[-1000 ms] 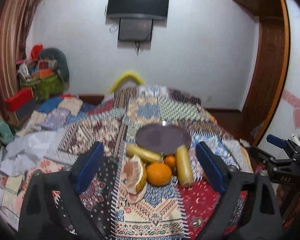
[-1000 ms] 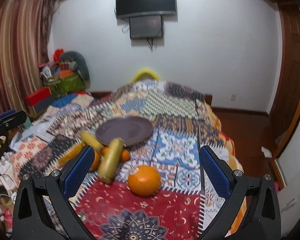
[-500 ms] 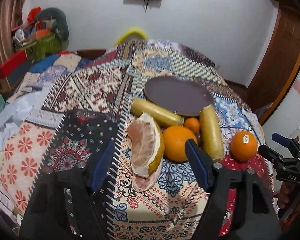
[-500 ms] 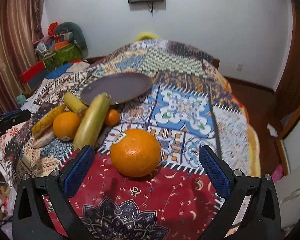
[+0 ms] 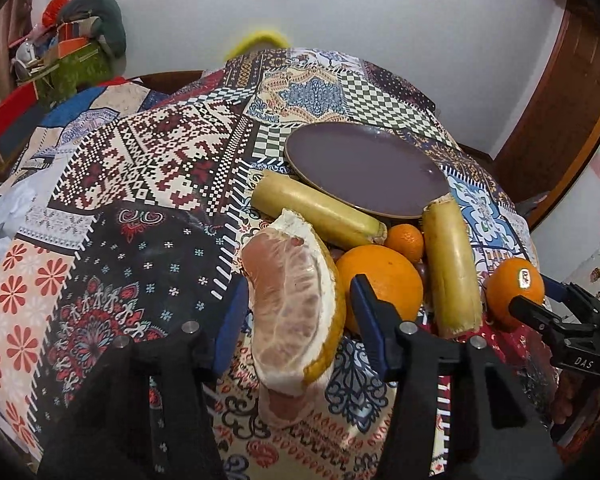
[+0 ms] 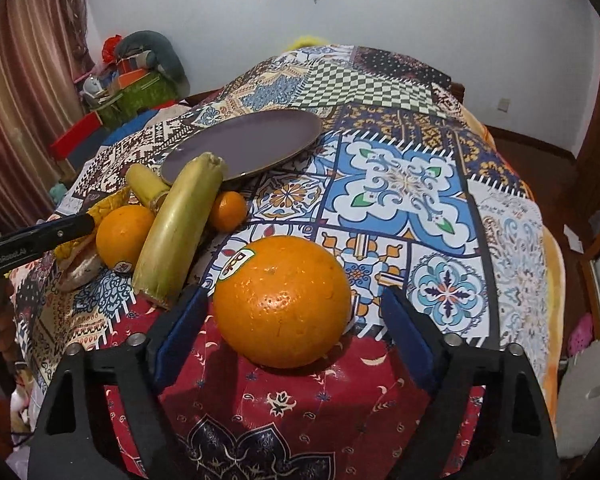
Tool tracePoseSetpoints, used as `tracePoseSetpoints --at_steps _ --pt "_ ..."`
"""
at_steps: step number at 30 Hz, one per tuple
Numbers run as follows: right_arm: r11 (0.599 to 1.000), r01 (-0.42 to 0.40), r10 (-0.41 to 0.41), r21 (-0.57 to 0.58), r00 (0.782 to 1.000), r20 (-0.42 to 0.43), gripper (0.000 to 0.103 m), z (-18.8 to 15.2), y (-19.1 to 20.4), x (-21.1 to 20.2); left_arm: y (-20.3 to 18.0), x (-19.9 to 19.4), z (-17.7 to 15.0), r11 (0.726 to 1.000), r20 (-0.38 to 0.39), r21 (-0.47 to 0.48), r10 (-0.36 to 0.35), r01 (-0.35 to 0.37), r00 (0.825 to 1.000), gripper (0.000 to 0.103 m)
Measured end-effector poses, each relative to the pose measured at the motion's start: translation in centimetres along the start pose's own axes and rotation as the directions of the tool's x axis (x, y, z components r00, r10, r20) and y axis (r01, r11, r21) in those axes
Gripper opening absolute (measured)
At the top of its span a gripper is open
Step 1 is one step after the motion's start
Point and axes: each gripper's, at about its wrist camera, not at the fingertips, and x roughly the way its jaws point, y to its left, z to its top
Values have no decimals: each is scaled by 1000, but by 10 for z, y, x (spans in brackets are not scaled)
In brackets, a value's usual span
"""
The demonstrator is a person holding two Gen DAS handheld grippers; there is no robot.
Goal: Organize fruits
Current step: 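Lower the left tool onto the pomelo segment while the right tool reaches the large orange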
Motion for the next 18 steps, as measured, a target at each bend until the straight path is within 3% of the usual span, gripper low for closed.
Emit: tracePoseSetpoints --at_steps 6,18 --pt "999 -41 41 -1 999 -21 69 1 2 6 7 8 4 999 -2 -30 -21 21 1000 53" --pt "999 -38 38 -16 999 -25 68 2 3 11 19 13 3 997 -12 -64 -36 36 999 59"
